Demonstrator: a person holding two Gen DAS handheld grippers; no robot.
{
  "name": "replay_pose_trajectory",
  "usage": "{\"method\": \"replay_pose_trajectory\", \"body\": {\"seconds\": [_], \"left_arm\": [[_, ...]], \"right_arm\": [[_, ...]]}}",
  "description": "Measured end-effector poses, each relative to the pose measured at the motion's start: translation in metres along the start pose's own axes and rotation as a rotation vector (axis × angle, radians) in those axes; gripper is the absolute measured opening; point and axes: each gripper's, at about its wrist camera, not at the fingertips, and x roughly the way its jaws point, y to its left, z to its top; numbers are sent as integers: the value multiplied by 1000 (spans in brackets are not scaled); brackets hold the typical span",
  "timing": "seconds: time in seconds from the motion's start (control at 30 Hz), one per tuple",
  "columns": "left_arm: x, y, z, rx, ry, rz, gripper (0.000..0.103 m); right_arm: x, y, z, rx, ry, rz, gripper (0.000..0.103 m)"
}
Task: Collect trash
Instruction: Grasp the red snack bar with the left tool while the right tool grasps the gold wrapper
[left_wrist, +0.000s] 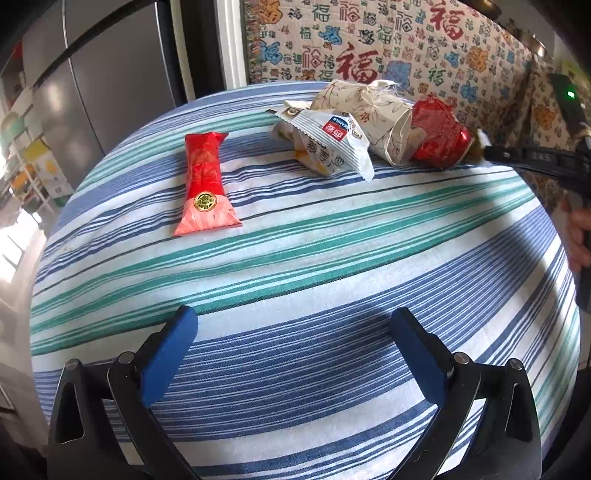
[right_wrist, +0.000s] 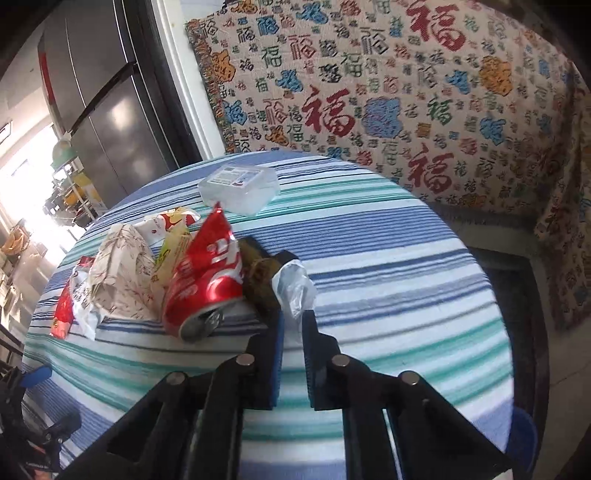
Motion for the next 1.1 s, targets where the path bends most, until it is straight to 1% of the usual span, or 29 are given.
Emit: {"method": "replay_pose_trajectory", "body": {"seconds": [0.1,0.2,0.27,0.3,0.33,0.37,0.4,0.43,0.53,0.6,0.67,0.73,0.83,0.9,0.93,0.97,1.0,1.03,1.1], "left_arm": [[-2,3,-1,-11,-7,-23,102],[-8,13,-4,-49,-24,-62,102],[-12,21,-5,-80,-33,-83,102],[-14,27,-7,-92,-36,-90,102],[-15,33,-9,-102,-34,-84,102],[-17,40,-11,-113,-32,-71,102],[-18,49,-12,-129,-32,-59,102],[-19,58,-12,-151,-33,-57,102],[-20,80,-6,-212,-36,-97,102],[-20,87,5,-243,-47,-124,102],[-10,87,23,-243,-37,-133,102],[3,82,40,-220,-29,-105,102],[30,78,63,-168,-1,-15,99],[46,75,66,-146,28,2,89],[47,71,64,-120,10,32,89],[47,68,61,-97,7,46,84],[46,64,60,-68,-9,56,75],[44,62,59,-58,-23,35,67],[39,59,58,-39,-29,21,29]], "right_arm": [[-33,-3,-21,-14,9,-58,10],[-60,-4,-54,-7,30,-46,10],[-67,3,-75,-18,49,-23,12],[-67,8,-83,-28,49,-26,13],[-67,11,-87,-36,49,-38,21],[-63,17,-95,-58,66,-56,52],[-59,20,-100,-68,78,-65,66],[-60,22,-104,-68,58,-74,74],[-61,31,-110,-124,39,-100,74],[-60,31,-109,-118,34,-95,74],[-58,33,-107,-112,28,-101,77],[-55,34,-105,-109,27,-104,77],[-53,34,-105,-99,30,-105,78],[-53,35,-106,-101,29,-102,78],[-53,34,-106,-103,29,-98,78],[-53,33,-106,-111,31,-93,78],[-53,31,-106,-116,35,-89,77],[-54,28,-105,-117,40,-86,77],[-55,20,-103,-108,51,-68,77]]}}
